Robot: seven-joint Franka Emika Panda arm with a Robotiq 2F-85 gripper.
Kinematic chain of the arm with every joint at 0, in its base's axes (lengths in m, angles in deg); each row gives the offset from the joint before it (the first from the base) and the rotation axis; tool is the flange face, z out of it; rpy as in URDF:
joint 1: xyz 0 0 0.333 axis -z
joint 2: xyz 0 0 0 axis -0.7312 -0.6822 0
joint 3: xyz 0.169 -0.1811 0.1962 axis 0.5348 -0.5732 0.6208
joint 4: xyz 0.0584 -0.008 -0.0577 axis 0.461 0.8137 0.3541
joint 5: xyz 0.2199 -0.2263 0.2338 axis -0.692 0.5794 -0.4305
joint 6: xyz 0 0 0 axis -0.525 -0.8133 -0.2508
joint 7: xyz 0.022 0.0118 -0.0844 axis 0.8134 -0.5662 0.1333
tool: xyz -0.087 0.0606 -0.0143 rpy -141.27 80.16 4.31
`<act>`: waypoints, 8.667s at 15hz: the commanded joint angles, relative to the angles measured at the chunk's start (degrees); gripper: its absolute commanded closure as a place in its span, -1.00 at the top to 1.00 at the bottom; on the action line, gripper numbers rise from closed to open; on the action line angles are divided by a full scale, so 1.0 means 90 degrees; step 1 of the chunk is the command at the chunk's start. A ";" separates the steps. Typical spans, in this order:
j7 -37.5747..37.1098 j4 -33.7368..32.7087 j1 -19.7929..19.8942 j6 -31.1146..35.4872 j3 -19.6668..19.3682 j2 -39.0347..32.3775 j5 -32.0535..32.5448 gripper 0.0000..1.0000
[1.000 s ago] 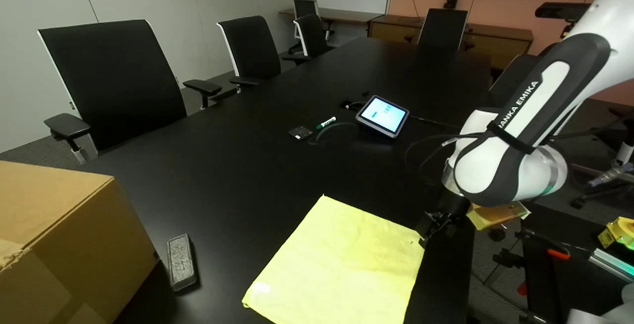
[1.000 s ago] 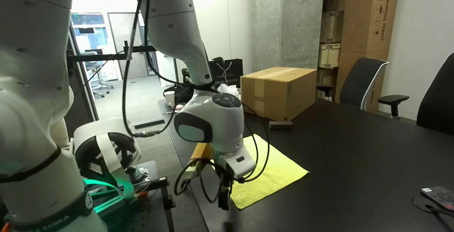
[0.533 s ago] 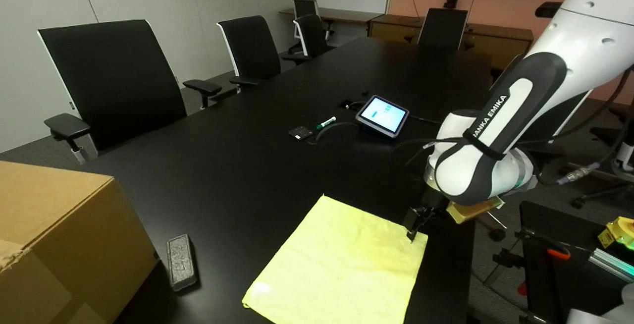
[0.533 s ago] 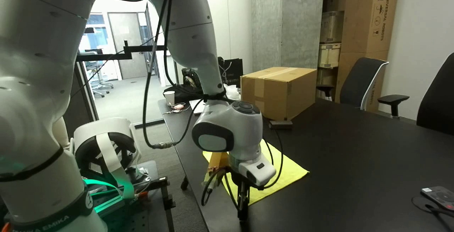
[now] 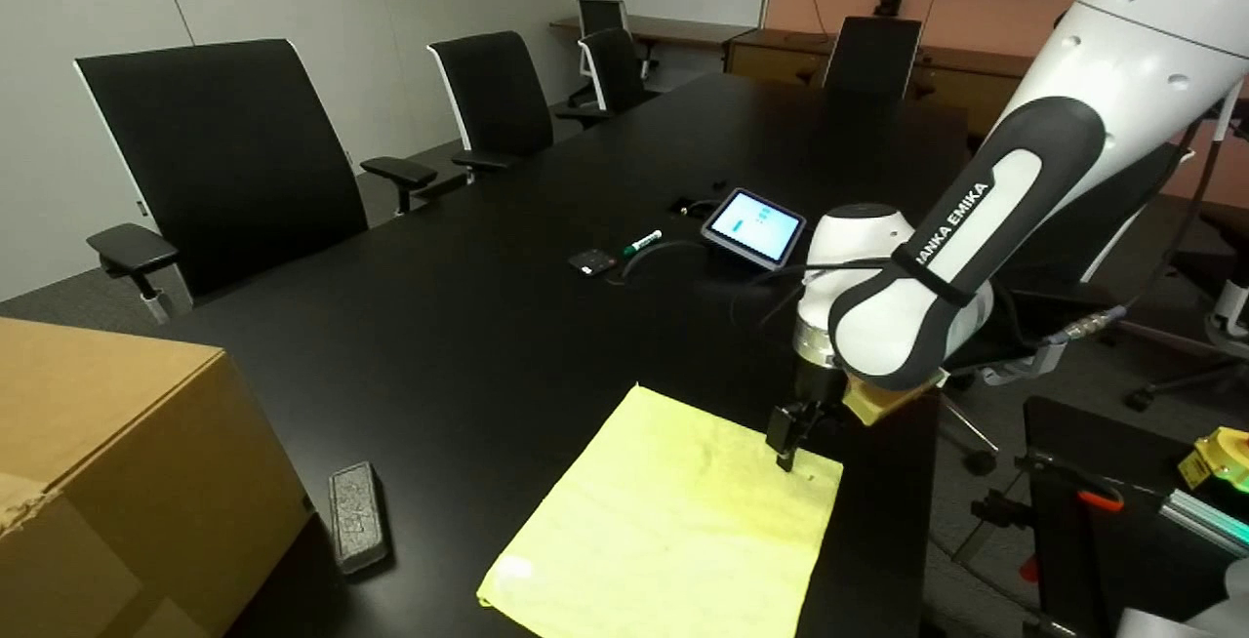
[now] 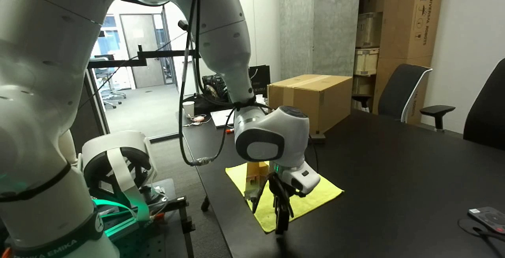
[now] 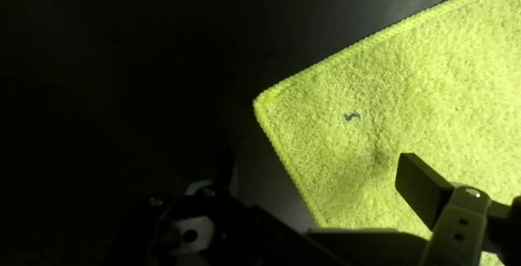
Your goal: Fold the yellow towel
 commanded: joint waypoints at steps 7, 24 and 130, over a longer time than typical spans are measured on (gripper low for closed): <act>-0.0477 -0.0613 -0.0336 -0.0695 -0.0063 -0.0612 0.0719 1.00; -0.0650 -0.0473 -0.0713 -0.1746 0.0028 0.0264 0.1113 -0.86; 0.2872 -0.1754 -0.1537 -0.2136 0.1437 -0.0001 0.3421 -0.86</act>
